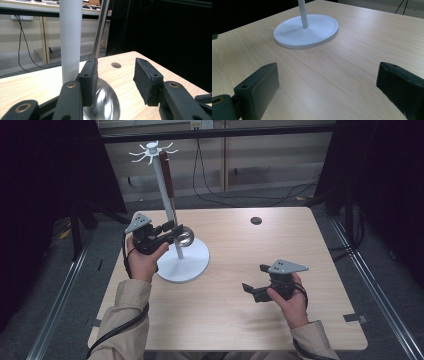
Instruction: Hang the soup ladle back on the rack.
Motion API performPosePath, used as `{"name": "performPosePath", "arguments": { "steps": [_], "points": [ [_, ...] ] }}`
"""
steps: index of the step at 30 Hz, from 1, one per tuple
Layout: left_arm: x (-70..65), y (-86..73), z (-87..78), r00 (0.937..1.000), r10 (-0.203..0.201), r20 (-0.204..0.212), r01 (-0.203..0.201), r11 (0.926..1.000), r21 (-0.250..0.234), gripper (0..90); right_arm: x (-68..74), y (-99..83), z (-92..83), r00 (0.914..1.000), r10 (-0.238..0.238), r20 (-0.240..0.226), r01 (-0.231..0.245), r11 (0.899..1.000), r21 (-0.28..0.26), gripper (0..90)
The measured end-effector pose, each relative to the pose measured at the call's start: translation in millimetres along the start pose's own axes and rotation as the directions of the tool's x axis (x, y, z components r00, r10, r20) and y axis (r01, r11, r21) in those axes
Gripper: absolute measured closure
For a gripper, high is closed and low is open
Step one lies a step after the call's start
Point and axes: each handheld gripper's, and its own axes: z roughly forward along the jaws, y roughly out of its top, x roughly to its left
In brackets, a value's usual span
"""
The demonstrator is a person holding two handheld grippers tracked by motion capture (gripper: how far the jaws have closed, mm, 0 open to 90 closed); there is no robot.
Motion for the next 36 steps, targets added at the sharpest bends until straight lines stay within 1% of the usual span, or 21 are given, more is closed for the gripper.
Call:
{"name": "performPosePath", "arguments": {
  "steps": [1, 4, 6, 7, 9, 10, 11, 12, 14, 15, 16, 18, 19, 20, 21, 23, 24, 25, 28, 33, 36],
  "points": [
    [-0.3, -0.4, -0.7, 0.9999, -0.002, -0.012, 0.003, 1.0000, 0.008, 51.7, 0.0, -0.1, 0.1, 1.0000, 0.000, 0.000, 0.000, 1.000, 0.000, 4.0],
    [-0.2, -1.6, -1.1, 1.0000, -0.007, -0.007, 0.007, 1.0000, 0.002, 47.6, 0.1, 0.0, 0.0, 1.0000, -0.002, 0.000, 0.002, 1.000, 0.002, 4.0],
    [-0.7, -2.2, -1.9, 0.9998, -0.008, -0.018, 0.008, 0.9999, 0.006, 44.9, 0.1, 0.2, -0.2, 1.0000, -0.001, 0.001, 0.001, 1.000, 0.002, 4.0],
    [-0.3, -2.5, -2.7, 0.9998, 0.004, -0.021, -0.004, 0.9999, 0.012, 43.9, 0.1, 0.3, -0.2, 1.0000, -0.001, 0.001, 0.001, 1.000, 0.001, 4.0],
    [-1.5, -2.9, -3.5, 0.9995, 0.001, -0.031, 0.000, 0.9998, 0.017, 40.2, 0.2, 0.6, -0.4, 1.0000, -0.001, 0.001, 0.001, 1.000, 0.001, 4.0],
    [-2.4, -3.4, -3.0, 0.9995, -0.009, -0.031, 0.009, 0.9999, 0.008, 37.4, 0.3, 0.8, -0.3, 1.0000, -0.002, 0.000, 0.002, 1.000, 0.000, 4.0],
    [-2.2, -3.4, -4.4, 0.9994, 0.003, -0.034, -0.002, 0.9998, 0.020, 36.1, 0.4, 1.0, -0.1, 1.0000, -0.003, 0.000, 0.003, 1.000, 0.000, 4.0],
    [-2.2, -4.0, -4.0, 0.9997, -0.001, -0.024, 0.001, 0.9999, 0.011, 35.1, 0.6, 1.1, 0.1, 1.0000, -0.003, -0.001, 0.003, 1.000, 0.000, 4.0],
    [-3.3, -4.5, -4.5, 0.9994, 0.002, -0.036, -0.001, 0.9999, 0.017, 32.1, 0.9, 1.4, 0.7, 1.0000, -0.006, -0.002, 0.006, 1.000, -0.001, 4.0],
    [-3.6, -4.7, -5.0, 0.9995, 0.002, -0.032, -0.001, 0.9997, 0.024, 30.5, 1.1, 1.7, 0.9, 1.0000, -0.007, -0.003, 0.007, 1.000, 0.000, 4.0],
    [-4.7, -5.3, -4.4, 0.9995, -0.006, -0.030, 0.006, 0.9999, 0.013, 29.8, 1.2, 1.9, 1.2, 1.0000, -0.009, -0.004, 0.009, 1.000, 0.001, 4.0],
    [-5.8, -5.6, -5.5, 0.9992, 0.003, -0.040, -0.002, 0.9997, 0.023, 28.7, 1.6, 2.2, 2.1, 1.0000, -0.006, -0.005, 0.006, 1.000, 0.001, 4.0],
    [-6.1, -6.0, -5.6, 0.9994, 0.006, -0.034, -0.005, 0.9997, 0.024, 28.0, 1.6, 2.4, 2.5, 1.0000, -0.008, -0.006, 0.008, 1.000, 0.001, 4.0],
    [-6.8, -6.2, -6.3, 0.9990, 0.010, -0.044, -0.008, 0.9995, 0.031, 27.4, 1.9, 2.6, 2.9, 1.0000, -0.007, -0.005, 0.007, 1.000, 0.003, 4.0],
    [-6.2, -6.8, -6.6, 0.9990, 0.019, -0.040, -0.018, 0.9993, 0.031, 26.4, 2.0, 2.8, 3.6, 0.9999, -0.009, -0.007, 0.009, 1.000, 0.002, 4.0],
    [-6.8, -8.2, -7.1, 0.9993, 0.006, -0.036, -0.005, 0.9996, 0.026, 24.6, 2.7, 2.9, 4.9, 0.9999, -0.012, -0.010, 0.012, 1.000, 0.006, 4.0],
    [-6.9, -8.6, -7.5, 0.9990, 0.008, -0.044, -0.006, 0.9996, 0.029, 23.4, 3.1, 2.9, 5.5, 0.9998, -0.016, -0.008, 0.016, 1.000, 0.010, 4.0],
    [-6.7, -9.1, -8.0, 0.9992, 0.010, -0.039, -0.009, 0.9995, 0.031, 22.6, 3.3, 2.9, 5.7, 0.9998, -0.017, -0.008, 0.017, 1.000, 0.011, 4.0],
    [-6.7, -10.3, -9.5, 0.9981, 0.021, -0.057, -0.018, 0.9989, 0.042, 19.6, 3.4, 2.9, 6.4, 0.9999, -0.015, -0.009, 0.015, 1.000, 0.012, 4.0],
    [-8.5, -12.7, -10.9, 0.9986, 0.017, -0.049, -0.015, 0.9989, 0.045, 18.6, 3.6, 2.2, 6.2, 0.9998, -0.017, -0.009, 0.017, 1.000, 0.013, 4.0],
    [-9.3, -13.9, -11.6, 0.9981, 0.032, -0.052, -0.029, 0.9981, 0.053, 17.4, 3.2, 1.7, 5.6, 0.9998, -0.019, -0.009, 0.019, 1.000, 0.011, 4.0]
  ]
}}
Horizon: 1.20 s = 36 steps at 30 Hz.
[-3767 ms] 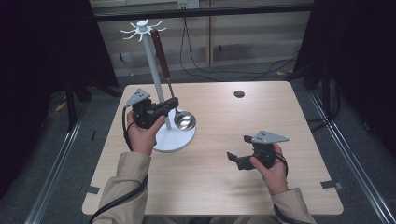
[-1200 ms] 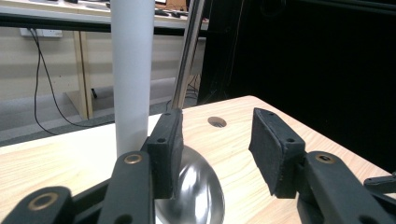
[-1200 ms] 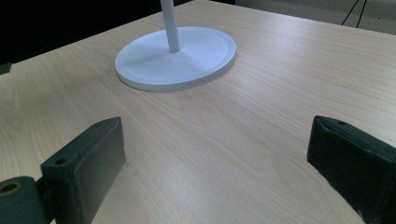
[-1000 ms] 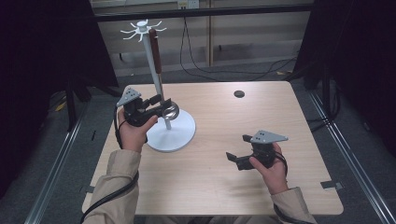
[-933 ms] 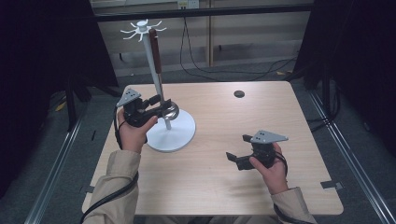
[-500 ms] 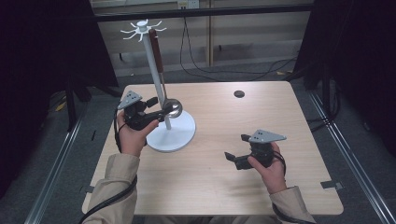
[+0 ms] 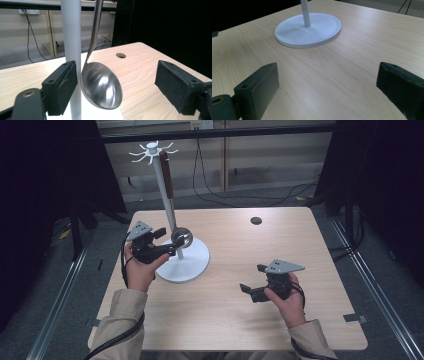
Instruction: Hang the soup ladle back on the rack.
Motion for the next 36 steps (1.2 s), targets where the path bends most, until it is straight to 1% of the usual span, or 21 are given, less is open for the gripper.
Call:
{"name": "performPosePath", "arguments": {
  "steps": [4, 5, 7, 8, 11, 12, 13, 15, 16, 18, 20, 22, 23, 24, 25, 29, 31, 32, 33, 35, 36],
  "points": [
    [-0.7, -2.5, -0.7, 1.0000, -0.003, -0.005, 0.003, 1.0000, 0.004, 16.1, -0.4, -0.6, -2.5, 1.0000, 0.004, 0.007, -0.004, 1.000, 0.003, 4.0],
    [-1.8, -3.4, 0.0, 0.9999, -0.011, -0.002, 0.011, 0.9999, -0.005, 15.8, -0.6, -0.5, -2.9, 1.0000, 0.003, 0.008, -0.003, 1.000, -0.001, 4.0],
    [-2.8, -4.1, -0.4, 1.0000, -0.003, -0.006, 0.003, 1.0000, 0.007, 15.5, -0.9, -0.3, -3.7, 0.9999, 0.003, 0.011, -0.003, 1.000, 0.000, 4.0],
    [-2.2, -4.5, -0.8, 1.0000, 0.009, 0.000, -0.009, 0.9999, 0.012, 15.3, -1.0, -0.2, -3.8, 0.9999, 0.004, 0.011, -0.004, 1.000, 0.000, 4.0],
    [-3.2, -5.9, -2.2, 0.9999, 0.015, -0.004, -0.015, 0.9998, 0.015, 14.5, -0.9, -0.1, -3.4, 0.9999, 0.003, 0.010, -0.003, 1.000, 0.000, 4.0],
    [-3.6, -6.3, -2.5, 0.9998, 0.017, -0.013, -0.016, 0.9998, 0.015, 14.0, -0.9, -0.1, -3.0, 0.9999, 0.004, 0.010, -0.004, 1.000, 0.000, 4.0],
    [-3.5, -7.0, -2.9, 0.9999, 0.013, -0.005, -0.013, 0.9998, 0.016, 13.6, -0.9, -0.2, -2.7, 1.0000, 0.003, 0.009, -0.003, 1.000, 0.000, 4.0],
    [-4.1, -8.1, -3.6, 0.9998, 0.013, -0.012, -0.012, 0.9998, 0.017, 12.7, -0.5, -0.1, -2.1, 1.0000, 0.002, 0.006, -0.002, 1.000, 0.002, 4.0],
    [-3.8, -8.9, -4.3, 0.9999, 0.012, -0.007, -0.012, 0.9997, 0.019, 12.2, -0.2, 0.0, -2.0, 1.0000, 0.004, 0.006, -0.004, 1.000, 0.004, 4.0],
    [-4.0, -9.7, -5.4, 0.9998, 0.015, -0.014, -0.015, 0.9996, 0.023, 11.1, 0.0, 0.4, -1.6, 1.0000, 0.004, 0.006, -0.004, 1.000, 0.003, 4.0],
    [-4.3, -11.0, -6.4, 0.9997, 0.020, -0.011, -0.019, 0.9994, 0.028, 10.1, -0.1, 0.4, -1.6, 1.0000, 0.005, 0.006, -0.005, 1.000, 0.003, 4.0],
    [-4.7, -12.1, -7.0, 0.9995, 0.025, -0.019, -0.024, 0.9991, 0.036, 8.6, -0.3, 0.2, -1.7, 1.0000, 0.005, 0.006, -0.005, 1.000, 0.004, 4.0],
    [-4.7, -13.1, -7.4, 0.9998, 0.020, -0.008, -0.020, 0.9994, 0.030, 8.2, -0.3, 0.2, -1.7, 1.0000, 0.005, 0.005, -0.005, 1.000, 0.004, 4.0],
    [-4.7, -13.7, -8.2, 0.9997, 0.021, -0.010, -0.021, 0.9992, 0.035, 8.0, -0.4, 0.1, -1.7, 1.0000, 0.005, 0.007, -0.005, 1.000, 0.005, 4.0],
    [-4.9, -14.8, -8.5, 0.9998, 0.019, -0.006, -0.019, 0.9992, 0.036, 7.9, -0.5, 0.1, -1.6, 1.0000, 0.005, 0.007, -0.005, 1.000, 0.005, 4.0],
    [-5.8, -20.3, -10.8, 0.9993, 0.036, -0.010, -0.035, 0.9981, 0.050, 7.1, -0.8, -0.4, -1.7, 1.0000, 0.003, 0.008, -0.003, 1.000, 0.009, 4.0],
    [-6.4, -23.0, -12.2, 0.9993, 0.035, -0.012, -0.034, 0.9980, 0.052, 6.8, -1.1, -0.5, -2.0, 1.0000, 0.001, 0.008, -0.001, 1.000, 0.008, 4.0],
    [-6.4, -24.6, -12.8, 0.9995, 0.031, -0.006, -0.031, 0.9982, 0.051, 6.7, -1.6, -0.5, -2.0, 1.0000, 0.000, 0.008, 0.000, 1.000, 0.006, 4.0],
    [-6.7, -25.9, -13.4, 0.9994, 0.032, -0.015, -0.031, 0.9980, 0.056, 6.6, -1.7, -0.7, -2.5, 0.9999, 0.003, 0.011, -0.003, 1.000, 0.008, 4.0],
    [-6.1, -29.4, -13.9, 0.9996, 0.029, -0.004, -0.029, 0.9980, 0.056, 6.5, -2.0, -1.0, -2.6, 0.9999, 0.004, 0.011, -0.005, 1.000, 0.009, 4.0],
    [-6.3, -30.9, -14.2, 0.9996, 0.027, -0.011, -0.026, 0.9978, 0.061, 6.4, -2.1, -1.2, -2.6, 0.9999, 0.004, 0.011, -0.004, 1.000, 0.009, 4.0]
  ]
}}
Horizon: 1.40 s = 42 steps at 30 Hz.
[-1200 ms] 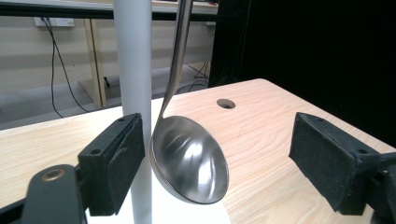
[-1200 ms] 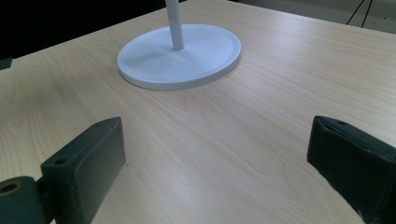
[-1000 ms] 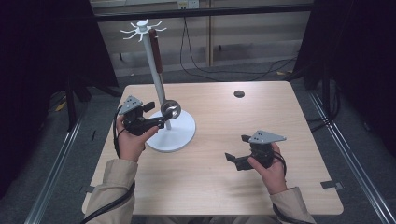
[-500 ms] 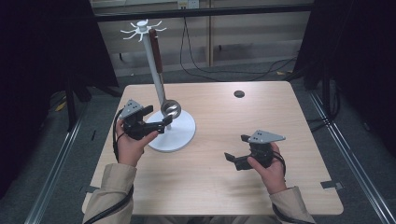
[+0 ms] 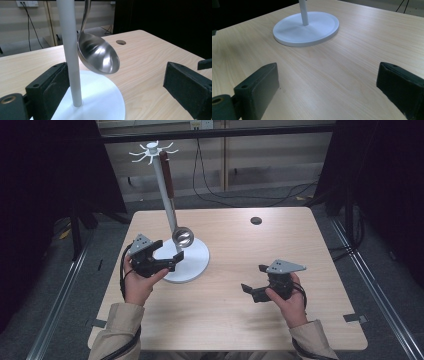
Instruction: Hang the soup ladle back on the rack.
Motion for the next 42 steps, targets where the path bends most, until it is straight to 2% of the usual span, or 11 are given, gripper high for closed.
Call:
{"name": "performPosePath", "arguments": {
  "steps": [4, 7, 9, 11, 12, 13, 17, 20, 21, 22, 42],
  "points": [
    [0.6, -5.8, -1.6, 1.0000, -0.008, 0.006, 0.008, 1.0000, 0.000, 6.2, -0.1, -0.2, -0.2, 1.0000, 0.001, 0.000, -0.001, 1.000, 0.000, 4.0],
    [0.4, -9.7, -2.6, 1.0000, 0.006, 0.008, -0.006, 0.9999, 0.015, 6.3, -0.2, -0.4, -0.4, 1.0000, 0.001, 0.001, -0.001, 1.000, 0.001, 4.0],
    [0.0, -12.5, -3.0, 0.9998, -0.005, 0.017, 0.005, 0.9999, 0.013, 6.2, -0.5, -0.7, -0.4, 1.0000, 0.001, 0.001, -0.001, 1.000, 0.001, 4.0],
    [0.6, -14.9, -3.7, 0.9998, 0.002, 0.018, -0.003, 0.9998, 0.018, 6.2, -0.7, -0.8, -0.5, 1.0000, 0.001, 0.000, -0.001, 1.000, 0.002, 4.0],
    [-0.3, -16.2, -3.6, 0.9998, -0.011, 0.016, 0.011, 0.9999, 0.013, 6.2, -0.8, -0.9, -0.6, 1.0000, 0.001, 0.001, -0.001, 1.000, 0.002, 4.0],
    [0.7, -17.3, -4.4, 0.9997, 0.002, 0.022, -0.003, 0.9997, 0.025, 6.3, -0.9, -1.0, -0.7, 1.0000, 0.001, 0.001, -0.001, 1.000, 0.002, 4.0],
    [-0.3, -21.2, -4.9, 0.9996, -0.012, 0.024, 0.012, 0.9997, 0.021, 6.2, -1.4, -1.4, -0.9, 1.0000, 0.004, 0.002, -0.004, 1.000, 0.004, 4.0],
    [0.2, -23.6, -6.1, 0.9997, 0.001, 0.024, -0.002, 0.9995, 0.033, 6.2, -2.0, -2.0, -1.1, 1.0000, 0.005, 0.005, -0.005, 1.000, 0.004, 4.0],
    [0.0, -24.8, -5.9, 0.9994, -0.005, 0.034, 0.004, 0.9995, 0.030, 6.2, -2.2, -2.1, -1.3, 1.0000, 0.006, 0.004, -0.006, 1.000, 0.003, 4.0],
    [-0.4, -25.5, -6.5, 0.9997, -0.001, 0.025, 0.000, 0.9993, 0.037, 6.2, -2.5, -2.1, -1.6, 1.0000, 0.004, 0.004, -0.004, 1.000, 0.003, 4.0],
    [0.6, -42.7, -13.0, 0.9992, 0.002, 0.041, -0.005, 0.9977, 0.067, 6.2, -4.5, -3.0, -4.1, 0.9999, 0.007, 0.010, -0.007, 1.000, 0.001, 4.0]
  ]
}}
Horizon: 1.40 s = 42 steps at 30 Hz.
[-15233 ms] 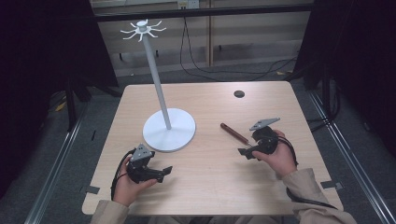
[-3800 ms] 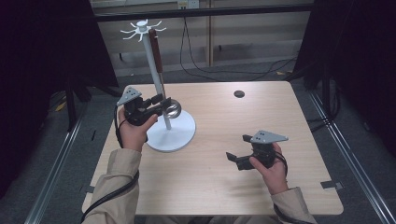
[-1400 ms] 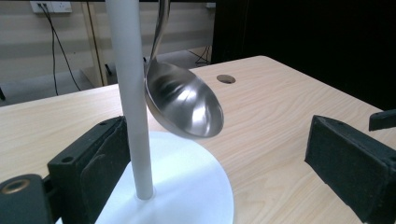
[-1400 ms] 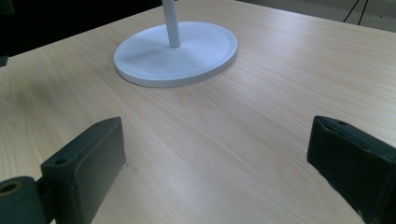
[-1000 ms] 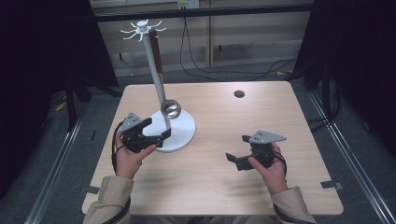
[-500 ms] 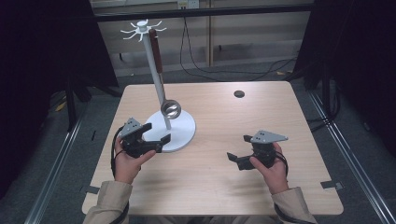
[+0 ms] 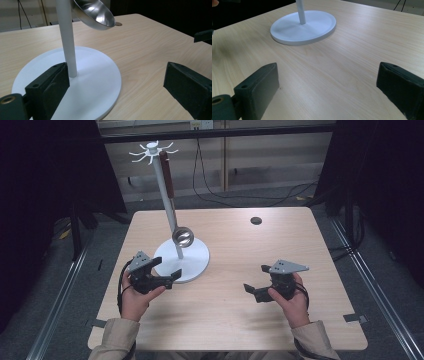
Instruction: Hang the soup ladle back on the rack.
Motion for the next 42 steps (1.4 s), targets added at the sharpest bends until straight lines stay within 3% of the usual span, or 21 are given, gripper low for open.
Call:
{"name": "performPosePath", "arguments": {
  "steps": [22, 28, 38, 42],
  "points": [
    [0.7, -20.2, -3.6, 0.9999, -0.003, 0.015, 0.003, 0.9991, 0.043, 3.2, -1.3, -2.5, -0.6, 1.0000, 0.002, 0.002, -0.002, 1.000, 0.011, 4.0],
    [0.5, -26.8, -4.6, 0.9993, -0.011, 0.036, 0.009, 0.9989, 0.046, 2.7, -2.2, -4.8, -1.1, 1.0000, 0.006, 0.003, -0.006, 1.000, 0.019, 4.0],
    [-3.8, -35.0, -8.1, 0.9985, -0.014, 0.052, 0.010, 0.9972, 0.074, 2.6, -3.3, -11.2, -3.5, 0.9997, -0.024, 0.011, 0.023, 0.998, 0.055, 4.0],
    [-5.2, -36.8, -5.2, 0.9980, -0.034, 0.054, 0.030, 0.9968, 0.073, 1.8, -4.2, -12.3, -5.0, 0.9996, -0.023, 0.015, 0.022, 0.998, 0.055, 4.0]
  ]
}}
